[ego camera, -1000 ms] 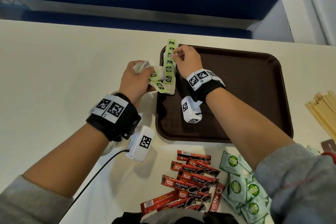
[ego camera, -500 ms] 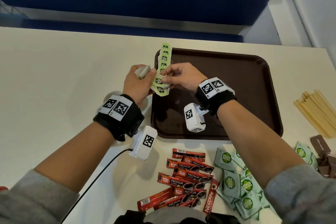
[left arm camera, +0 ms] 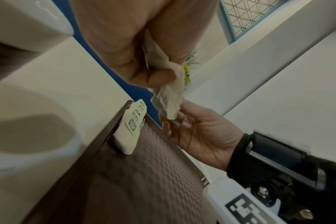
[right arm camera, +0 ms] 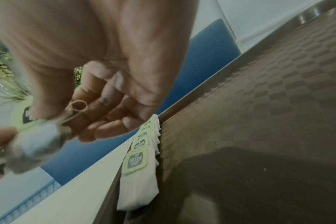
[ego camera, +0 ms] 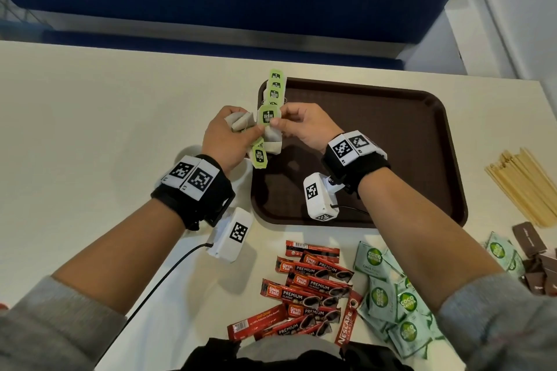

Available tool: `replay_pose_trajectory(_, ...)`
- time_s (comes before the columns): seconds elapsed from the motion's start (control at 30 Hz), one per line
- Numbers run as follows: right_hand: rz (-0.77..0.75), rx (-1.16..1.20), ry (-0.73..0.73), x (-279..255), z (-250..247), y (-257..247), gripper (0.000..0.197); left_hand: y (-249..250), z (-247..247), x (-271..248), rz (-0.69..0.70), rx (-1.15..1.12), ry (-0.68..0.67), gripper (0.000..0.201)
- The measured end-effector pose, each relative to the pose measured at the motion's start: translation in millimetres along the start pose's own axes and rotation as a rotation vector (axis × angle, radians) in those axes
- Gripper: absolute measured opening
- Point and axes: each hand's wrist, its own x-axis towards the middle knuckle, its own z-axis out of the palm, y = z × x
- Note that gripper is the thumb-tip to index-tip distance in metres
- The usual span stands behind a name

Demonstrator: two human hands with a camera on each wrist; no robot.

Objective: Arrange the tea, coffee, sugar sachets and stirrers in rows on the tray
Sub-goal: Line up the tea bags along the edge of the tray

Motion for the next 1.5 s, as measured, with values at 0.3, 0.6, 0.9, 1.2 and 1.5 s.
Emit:
replay_pose_trajectory(0.3,0.133,-0.201,0.078,-5,4,23,0.014,6,-6,-4,-0.029,0.011,0.042,0.025)
replay_pose_trajectory(0.6,0.220,-0.226,0.171,-5,18,40,0.010,2,-7,-4,-0.029,-0.007,0.048,0.024)
replay_pose_trajectory(0.9,0.191,-0.318,0.316,-5,20,41,0.027,3,-6,-6,-0.058,-0.010,0.018,0.024)
replay_pose_trajectory(1.2,0.159,-0.378,0.327,-6,24,44,0.029,4,-6,-8,-0.071,-0.010,0.008,0.024)
replay_pose_trajectory(1.5,0.129,-0.392,0.368,-5,22,44,0.024,7,-4,-12,-0.082,-0.006,-0.037,0.023)
